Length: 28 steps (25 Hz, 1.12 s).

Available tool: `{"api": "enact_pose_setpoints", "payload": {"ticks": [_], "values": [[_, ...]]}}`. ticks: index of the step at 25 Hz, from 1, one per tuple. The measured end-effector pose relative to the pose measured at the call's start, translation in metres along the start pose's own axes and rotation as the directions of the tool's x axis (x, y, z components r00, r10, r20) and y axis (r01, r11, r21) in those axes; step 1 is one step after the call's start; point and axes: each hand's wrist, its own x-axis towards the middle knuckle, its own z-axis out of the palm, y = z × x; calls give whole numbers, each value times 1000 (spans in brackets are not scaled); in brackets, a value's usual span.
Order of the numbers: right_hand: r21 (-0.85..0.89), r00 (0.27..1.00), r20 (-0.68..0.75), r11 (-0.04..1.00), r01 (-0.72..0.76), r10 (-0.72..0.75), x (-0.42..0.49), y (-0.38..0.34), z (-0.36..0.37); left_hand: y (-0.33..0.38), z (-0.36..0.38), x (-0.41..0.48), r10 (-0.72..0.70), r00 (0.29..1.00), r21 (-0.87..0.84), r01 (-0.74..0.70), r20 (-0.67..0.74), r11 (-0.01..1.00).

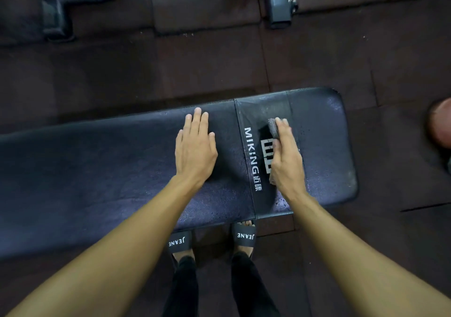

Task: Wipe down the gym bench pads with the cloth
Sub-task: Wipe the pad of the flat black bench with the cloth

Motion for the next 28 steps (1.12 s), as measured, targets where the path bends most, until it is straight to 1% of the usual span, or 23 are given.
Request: {"api": "enact_pose_setpoints", "payload": {"ticks": [2,3,4,5,6,7,8,10,12,15,16,18,22,24,26,28], "values": [[185,992,64,976,-117,107,-4,-33,-11,-1,-32,-10,-27,1000,-26,27,-3,999],[299,980,108,935,-191,165,-6,-51,-15,-3,-49,-16,-32,999,-29,32,-5,999],[440,959,176,853,-280,224,-8,-70,-19,-6,-67,-23,-37,999,-27,37,-10,999],[565,925,272,734,-377,265,-13,-95,-23,-10,-90,-33,-46,999,-28,46,-17,999],[655,884,387,596,-464,262,-20,-120,-25,-17,-113,-43,-61,998,-31,60,-28,998],[678,843,487,510,-530,228,-31,-149,-28,-25,-141,-56,-87,995,-37,85,-54,996],[655,804,561,488,-577,198,-44,-177,-29,-35,-167,-70,-115,990,-42,112,-79,993],[559,731,660,536,-632,174,-65,-231,-24,-61,-219,-100,-188,975,-64,181,-121,981],[489,680,718,585,-647,151,-89,-288,-10,-94,-270,-138,-276,947,-92,264,-163,960],[390,636,763,703,-594,115,-136,-367,20,-152,-335,-198,-401,889,-139,379,-219,915],[363,607,789,726,-584,94,-157,-388,32,-173,-351,-222,-445,867,-156,419,-223,895],[302,521,853,776,-555,41,-198,-436,67,-223,-382,-275,-533,810,-204,495,-243,845],[205,423,906,912,-354,-39,-291,-519,151,-312,-424,-379,-657,708,-285,594,-257,752],[172,395,916,958,-228,-70,-340,-558,196,-354,-442,-428,-703,661,-303,635,-262,710],[146,364,927,982,-117,-94,-383,-591,238,-392,-457,-470,-741,623,-315,672,-249,671],[116,315,944,992,-48,-95,-422,-618,282,-432,-468,-505,-784,574,-340,707,-237,621]]}}
